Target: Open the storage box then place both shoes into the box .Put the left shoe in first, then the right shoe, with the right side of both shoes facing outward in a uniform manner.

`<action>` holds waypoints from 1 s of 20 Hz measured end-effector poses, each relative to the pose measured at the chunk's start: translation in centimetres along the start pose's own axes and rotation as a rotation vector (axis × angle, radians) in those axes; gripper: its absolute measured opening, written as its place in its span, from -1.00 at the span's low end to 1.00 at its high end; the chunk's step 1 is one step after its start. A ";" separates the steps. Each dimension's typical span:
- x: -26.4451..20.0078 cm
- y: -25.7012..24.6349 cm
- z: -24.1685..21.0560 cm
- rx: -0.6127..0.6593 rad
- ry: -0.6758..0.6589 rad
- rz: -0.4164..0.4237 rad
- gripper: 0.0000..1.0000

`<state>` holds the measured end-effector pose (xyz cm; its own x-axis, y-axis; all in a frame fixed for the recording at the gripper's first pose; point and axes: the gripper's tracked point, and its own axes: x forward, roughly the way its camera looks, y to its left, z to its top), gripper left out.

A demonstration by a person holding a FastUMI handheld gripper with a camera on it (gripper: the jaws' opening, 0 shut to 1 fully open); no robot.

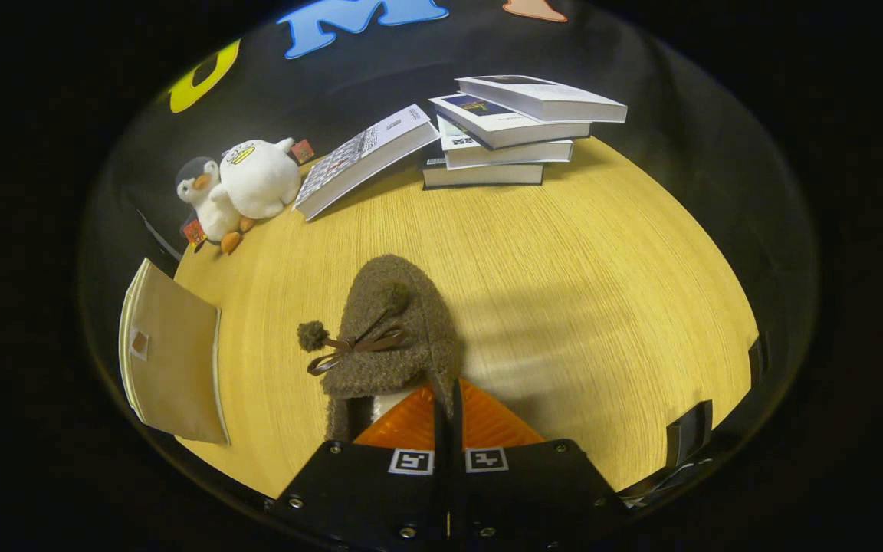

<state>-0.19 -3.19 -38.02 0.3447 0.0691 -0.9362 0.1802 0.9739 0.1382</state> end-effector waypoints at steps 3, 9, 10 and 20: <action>-1.5 1.9 1.1 0.021 -0.015 0.029 -0.98; -4.9 7.7 3.4 0.047 -0.050 0.099 -0.98; -5.4 8.7 3.6 0.047 -0.052 0.109 -0.98; -9.4 20.0 5.4 0.022 -0.093 0.226 -0.98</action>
<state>5.17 14.50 -24.69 0.4615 0.2639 -0.8470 0.1088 0.9307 0.3493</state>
